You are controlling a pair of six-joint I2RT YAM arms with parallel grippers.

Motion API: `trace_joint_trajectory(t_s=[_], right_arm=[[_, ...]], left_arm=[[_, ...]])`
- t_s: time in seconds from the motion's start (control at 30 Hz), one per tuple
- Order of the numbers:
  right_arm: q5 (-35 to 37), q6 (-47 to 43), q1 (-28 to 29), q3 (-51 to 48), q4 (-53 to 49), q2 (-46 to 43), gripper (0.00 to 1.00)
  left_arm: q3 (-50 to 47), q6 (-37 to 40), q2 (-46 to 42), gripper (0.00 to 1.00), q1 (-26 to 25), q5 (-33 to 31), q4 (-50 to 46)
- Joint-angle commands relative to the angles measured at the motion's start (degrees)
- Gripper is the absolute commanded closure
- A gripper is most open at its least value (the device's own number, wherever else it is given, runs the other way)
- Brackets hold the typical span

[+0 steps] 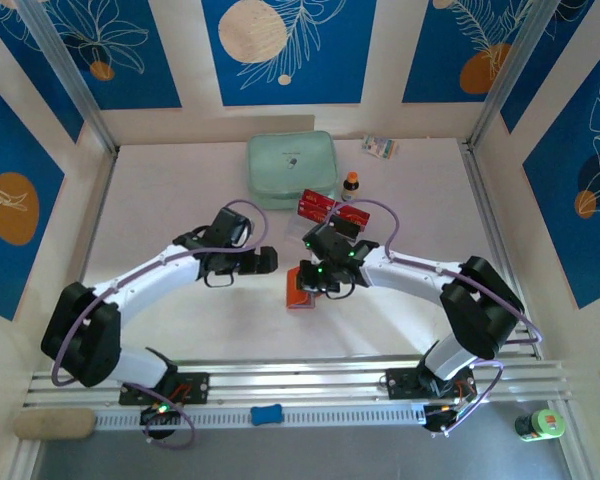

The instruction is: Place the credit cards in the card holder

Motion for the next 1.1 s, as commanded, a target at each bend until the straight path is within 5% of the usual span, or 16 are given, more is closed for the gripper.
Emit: trace_joint_trajectory(t_s=[0.0, 0.77, 1.07], right_arm=[[1.0, 1.1, -0.4, -2.6, 0.6, -0.1, 0.91], [-0.1, 2.7, -1.2, -7.8, 4.4, 1.6, 0.94], [0.4, 1.5, -4.3, -8.4, 1.1, -6.5, 0.94]], left_arm=[[2.3, 4.5, 1.4, 0.00, -0.9, -2.6, -3.1], [5.0, 3.0, 13.7, 0.00, -12.1, -2.2, 3.0], [4.0, 3.1, 16.6, 0.00, -14.3, -4.9, 2.6]])
